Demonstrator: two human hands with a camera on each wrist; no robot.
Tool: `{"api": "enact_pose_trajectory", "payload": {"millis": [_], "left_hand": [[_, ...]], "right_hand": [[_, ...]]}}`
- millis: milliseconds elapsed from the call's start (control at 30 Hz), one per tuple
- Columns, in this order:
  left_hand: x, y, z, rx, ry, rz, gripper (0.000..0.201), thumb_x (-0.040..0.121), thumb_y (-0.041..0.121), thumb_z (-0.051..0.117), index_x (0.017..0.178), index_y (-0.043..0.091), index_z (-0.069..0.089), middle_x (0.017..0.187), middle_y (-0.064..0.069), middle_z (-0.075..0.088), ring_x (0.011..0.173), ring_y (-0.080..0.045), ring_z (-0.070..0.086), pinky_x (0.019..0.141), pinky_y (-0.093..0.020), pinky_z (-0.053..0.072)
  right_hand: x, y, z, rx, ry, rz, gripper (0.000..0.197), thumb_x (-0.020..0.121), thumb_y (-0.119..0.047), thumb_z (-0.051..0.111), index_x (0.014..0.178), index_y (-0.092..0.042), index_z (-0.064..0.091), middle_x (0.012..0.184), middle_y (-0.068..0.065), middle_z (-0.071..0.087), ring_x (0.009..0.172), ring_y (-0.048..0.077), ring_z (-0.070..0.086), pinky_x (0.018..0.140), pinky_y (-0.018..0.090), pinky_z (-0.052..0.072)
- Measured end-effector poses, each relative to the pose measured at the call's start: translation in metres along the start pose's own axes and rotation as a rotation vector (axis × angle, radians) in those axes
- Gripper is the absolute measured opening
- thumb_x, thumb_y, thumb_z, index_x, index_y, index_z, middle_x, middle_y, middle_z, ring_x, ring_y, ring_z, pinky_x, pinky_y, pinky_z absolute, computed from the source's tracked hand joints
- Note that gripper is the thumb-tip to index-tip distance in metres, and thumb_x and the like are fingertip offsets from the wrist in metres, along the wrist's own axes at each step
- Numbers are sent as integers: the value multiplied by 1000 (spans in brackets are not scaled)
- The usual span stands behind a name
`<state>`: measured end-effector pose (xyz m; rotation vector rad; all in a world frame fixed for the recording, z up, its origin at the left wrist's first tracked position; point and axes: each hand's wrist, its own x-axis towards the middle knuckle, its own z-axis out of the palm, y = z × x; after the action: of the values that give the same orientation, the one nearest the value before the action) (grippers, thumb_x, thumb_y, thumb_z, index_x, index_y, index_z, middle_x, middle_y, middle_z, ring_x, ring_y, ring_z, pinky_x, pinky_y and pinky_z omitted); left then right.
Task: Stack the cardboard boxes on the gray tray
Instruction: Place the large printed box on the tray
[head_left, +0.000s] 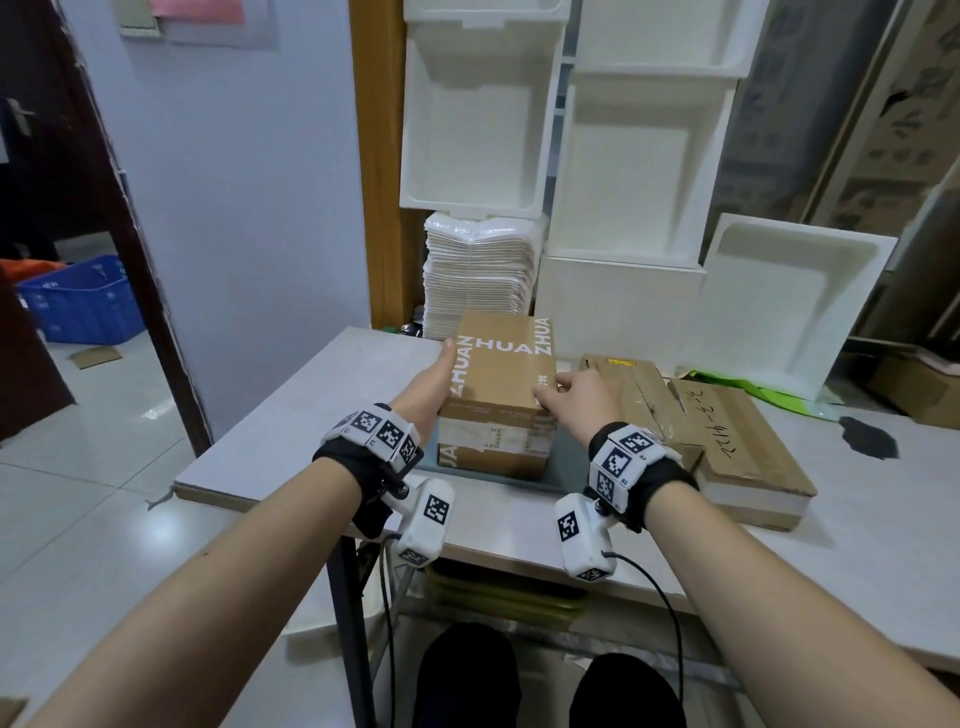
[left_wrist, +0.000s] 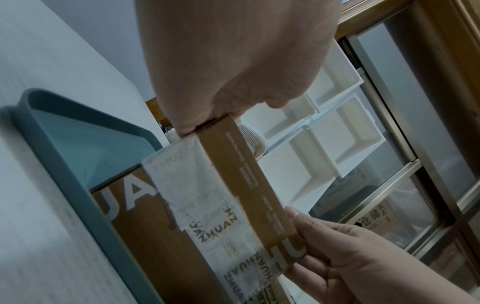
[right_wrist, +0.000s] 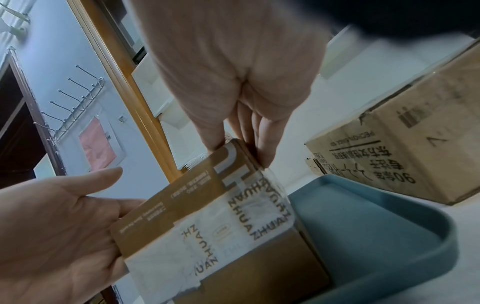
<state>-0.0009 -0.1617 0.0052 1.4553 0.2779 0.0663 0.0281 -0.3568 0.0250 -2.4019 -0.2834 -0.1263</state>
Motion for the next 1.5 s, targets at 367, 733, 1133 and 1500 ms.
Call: {"api": "enact_pose_trajectory", "payload": {"millis": [367, 733, 1133, 1500], "left_hand": [[-9, 7, 1, 17, 14, -9, 64, 94, 65, 29, 126, 21, 62, 125, 0, 67, 120, -16, 59, 114, -36, 33], [-4, 26, 3, 28, 37, -81, 73, 98, 62, 15, 145, 12, 41, 144, -4, 47, 141, -20, 35, 115, -34, 24], [-3, 27, 10, -83, -25, -133, 73, 91, 72, 24, 127, 22, 63, 115, -7, 72, 105, -23, 69, 91, -37, 54], [-18, 30, 25, -117, 8, -82, 66, 94, 68, 25, 124, 23, 62, 115, -5, 71, 100, -18, 69, 74, -31, 54]], "right_hand": [[1, 2, -1, -32, -9, -36, 32, 88, -32, 56, 82, -5, 71, 80, 7, 69, 89, 29, 64, 66, 27, 37], [24, -6, -4, 120, -124, 106, 66, 97, -49, 39, 141, 0, 44, 143, 16, 51, 131, 32, 47, 107, 38, 39], [25, -10, -3, -1, -215, 4, 38, 96, -34, 44, 115, -6, 62, 110, 13, 68, 102, 32, 62, 90, 39, 50], [32, -13, -10, 155, -214, -12, 36, 97, -26, 46, 125, -9, 59, 120, 13, 66, 113, 30, 61, 101, 47, 47]]}}
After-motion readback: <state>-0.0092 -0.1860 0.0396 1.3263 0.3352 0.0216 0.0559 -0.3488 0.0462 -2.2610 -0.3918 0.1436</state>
